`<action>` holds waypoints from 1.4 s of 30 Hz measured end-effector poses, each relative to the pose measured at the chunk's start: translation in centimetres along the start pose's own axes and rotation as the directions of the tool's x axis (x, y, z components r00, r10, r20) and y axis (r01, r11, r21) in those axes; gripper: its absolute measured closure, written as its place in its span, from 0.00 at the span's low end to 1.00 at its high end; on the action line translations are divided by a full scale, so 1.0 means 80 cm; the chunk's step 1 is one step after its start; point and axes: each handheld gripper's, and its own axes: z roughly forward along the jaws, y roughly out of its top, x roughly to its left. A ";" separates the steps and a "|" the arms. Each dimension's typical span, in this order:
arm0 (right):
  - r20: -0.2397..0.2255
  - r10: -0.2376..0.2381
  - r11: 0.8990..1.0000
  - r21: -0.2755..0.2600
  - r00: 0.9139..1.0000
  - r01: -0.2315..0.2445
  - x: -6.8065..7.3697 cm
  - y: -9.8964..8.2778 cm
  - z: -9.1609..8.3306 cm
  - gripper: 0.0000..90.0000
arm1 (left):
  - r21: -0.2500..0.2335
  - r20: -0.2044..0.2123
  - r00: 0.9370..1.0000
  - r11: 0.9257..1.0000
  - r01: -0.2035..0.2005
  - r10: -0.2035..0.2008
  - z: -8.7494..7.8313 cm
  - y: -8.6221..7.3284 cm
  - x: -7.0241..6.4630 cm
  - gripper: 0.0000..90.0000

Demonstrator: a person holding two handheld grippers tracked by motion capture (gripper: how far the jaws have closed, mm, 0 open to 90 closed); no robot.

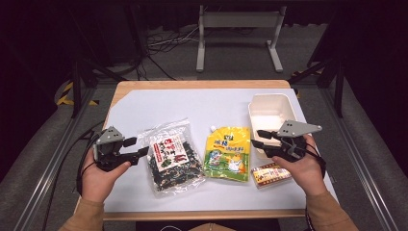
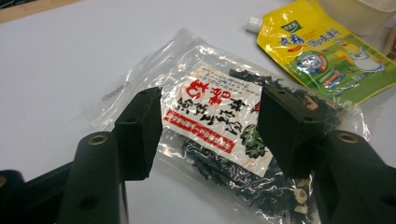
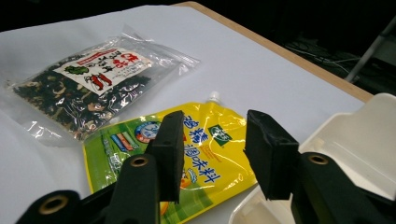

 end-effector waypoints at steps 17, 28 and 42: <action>-0.065 0.029 0.999 0.027 0.997 -0.027 0.003 -0.002 0.007 0.56 | 0.070 0.014 0.994 0.991 0.110 -0.112 0.006 -0.006 0.011 0.43; -0.063 0.001 0.999 0.038 0.998 0.002 0.009 0.000 0.015 0.53 | 0.132 -0.009 0.983 0.974 0.182 -0.182 0.009 -0.013 0.019 0.46; -0.129 0.022 0.998 0.056 0.991 -0.015 0.021 0.005 0.041 0.52 | 0.150 0.008 0.955 0.945 0.291 -0.295 0.031 -0.035 0.019 0.45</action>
